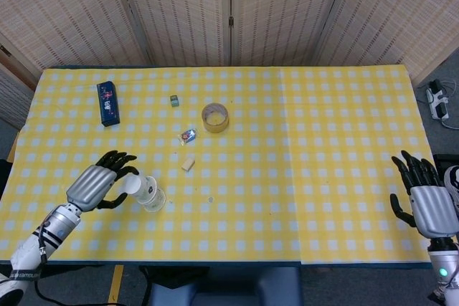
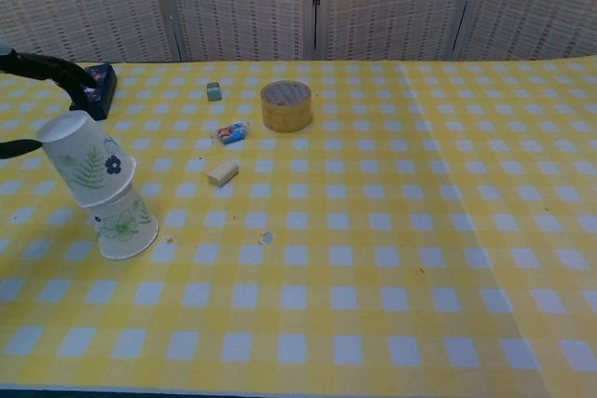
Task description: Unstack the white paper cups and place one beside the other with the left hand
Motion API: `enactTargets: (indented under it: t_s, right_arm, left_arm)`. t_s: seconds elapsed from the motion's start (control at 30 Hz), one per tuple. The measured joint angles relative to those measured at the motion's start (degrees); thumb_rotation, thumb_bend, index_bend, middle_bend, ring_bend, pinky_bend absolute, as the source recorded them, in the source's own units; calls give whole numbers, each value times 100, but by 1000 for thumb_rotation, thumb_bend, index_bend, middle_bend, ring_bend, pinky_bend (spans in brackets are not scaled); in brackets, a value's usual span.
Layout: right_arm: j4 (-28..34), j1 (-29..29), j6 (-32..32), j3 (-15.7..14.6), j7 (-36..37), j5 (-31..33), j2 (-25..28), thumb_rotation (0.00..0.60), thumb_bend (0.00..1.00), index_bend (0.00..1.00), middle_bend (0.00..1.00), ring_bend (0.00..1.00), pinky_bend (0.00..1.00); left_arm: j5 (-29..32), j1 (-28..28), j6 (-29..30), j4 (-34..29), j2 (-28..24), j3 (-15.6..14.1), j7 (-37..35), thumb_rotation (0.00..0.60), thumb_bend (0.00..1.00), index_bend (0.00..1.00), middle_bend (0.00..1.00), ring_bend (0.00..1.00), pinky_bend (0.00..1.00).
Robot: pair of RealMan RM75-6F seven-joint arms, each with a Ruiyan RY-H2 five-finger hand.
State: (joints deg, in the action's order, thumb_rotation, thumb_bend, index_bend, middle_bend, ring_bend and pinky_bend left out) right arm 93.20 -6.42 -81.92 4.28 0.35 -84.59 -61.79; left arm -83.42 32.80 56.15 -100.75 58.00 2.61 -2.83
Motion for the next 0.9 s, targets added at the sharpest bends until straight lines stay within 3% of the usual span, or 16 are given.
enactTargets:
  t_s: [0.5,0.7,0.9]
  right_arm:
    - [31,-36,-2,29,-29,-14,27,600,525,0,0,51,0]
    - [60,-43,-8,31,-53,-25,45,600,526,0,0,50,0]
    - [115,-64,2,29,-104,-54,58,600,526,0,0,50,0]
  left_arm:
    - [91,-218,361,-184,-413,59,96,600,460,347,146,91,0]
    - [430,-402,342,-7,-284,-92,676,600,460,347,146,91,0]
    - [516,-514,251,230,58,-234,765,600,460,347,146,90,0]
